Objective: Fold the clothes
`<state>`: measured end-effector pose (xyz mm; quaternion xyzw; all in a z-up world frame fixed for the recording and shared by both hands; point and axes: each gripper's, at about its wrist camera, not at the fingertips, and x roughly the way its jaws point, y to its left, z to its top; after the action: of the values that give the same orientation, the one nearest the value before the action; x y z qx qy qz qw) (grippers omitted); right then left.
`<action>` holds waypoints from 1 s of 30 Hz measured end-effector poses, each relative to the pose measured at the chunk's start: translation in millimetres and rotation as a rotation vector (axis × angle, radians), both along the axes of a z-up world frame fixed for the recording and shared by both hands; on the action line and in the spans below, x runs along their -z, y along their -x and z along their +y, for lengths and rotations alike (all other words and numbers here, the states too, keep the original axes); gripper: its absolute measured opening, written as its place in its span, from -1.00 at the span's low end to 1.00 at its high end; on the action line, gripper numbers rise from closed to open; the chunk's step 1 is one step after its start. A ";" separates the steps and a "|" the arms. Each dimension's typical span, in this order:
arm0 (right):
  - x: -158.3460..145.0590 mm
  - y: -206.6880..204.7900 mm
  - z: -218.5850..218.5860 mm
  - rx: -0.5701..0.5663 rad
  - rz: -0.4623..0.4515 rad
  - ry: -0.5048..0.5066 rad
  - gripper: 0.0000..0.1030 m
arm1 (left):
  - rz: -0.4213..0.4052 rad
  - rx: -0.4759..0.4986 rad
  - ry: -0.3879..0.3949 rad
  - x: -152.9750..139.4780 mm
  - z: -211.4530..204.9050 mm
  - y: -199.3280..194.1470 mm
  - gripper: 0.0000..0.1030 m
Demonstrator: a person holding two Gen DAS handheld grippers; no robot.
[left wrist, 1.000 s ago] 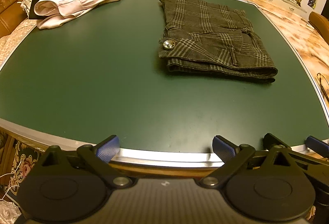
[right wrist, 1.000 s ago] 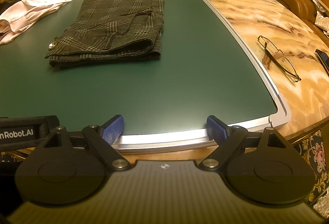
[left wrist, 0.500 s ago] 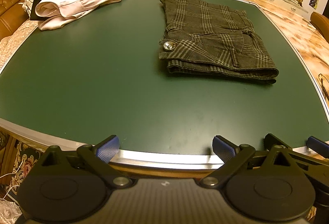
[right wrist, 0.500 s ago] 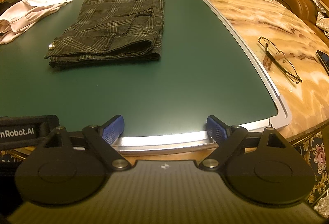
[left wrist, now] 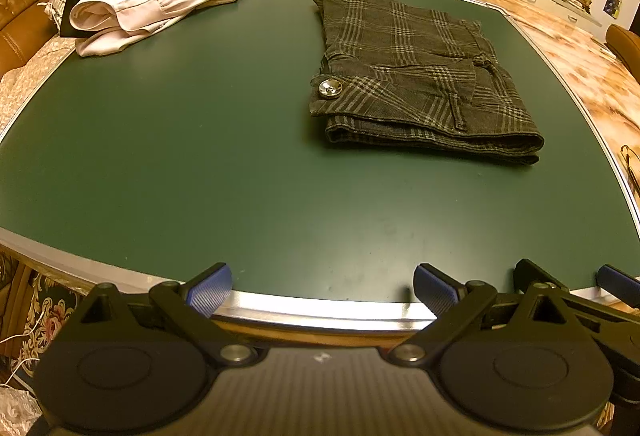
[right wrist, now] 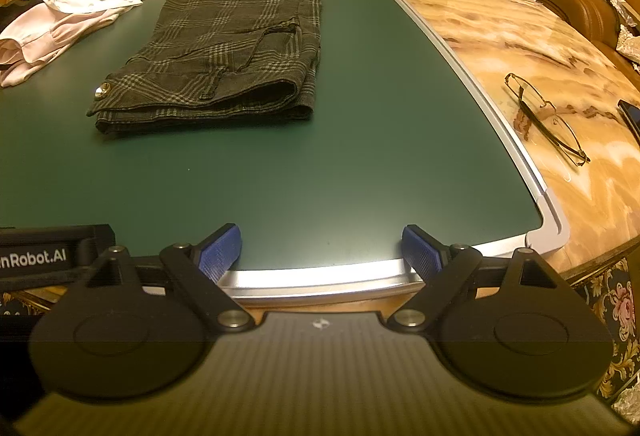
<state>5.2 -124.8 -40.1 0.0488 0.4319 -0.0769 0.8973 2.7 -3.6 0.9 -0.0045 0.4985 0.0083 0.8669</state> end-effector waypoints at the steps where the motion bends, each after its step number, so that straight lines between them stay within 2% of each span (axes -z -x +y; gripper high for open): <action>1: 0.1 0.1 0.2 0.000 -0.001 0.000 0.85 | 0.000 -0.001 0.000 0.2 -0.2 0.2 0.95; 22: -0.2 0.9 -0.5 -0.005 -0.002 0.001 0.85 | 0.001 -0.004 0.000 1.2 -0.5 -0.6 0.95; 25: 0.3 -2.0 -2.8 0.008 0.013 0.003 0.99 | 0.002 -0.003 0.000 1.2 -0.8 -0.9 0.95; 30: 0.9 -3.5 -7.0 0.007 0.031 -0.003 1.00 | 0.007 0.001 0.000 1.4 -1.6 -1.2 0.95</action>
<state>8.7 -131.8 -41.0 0.0505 0.4458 -0.0799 0.8901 3.9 -5.1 -0.4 -0.0043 0.5015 0.0080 0.8651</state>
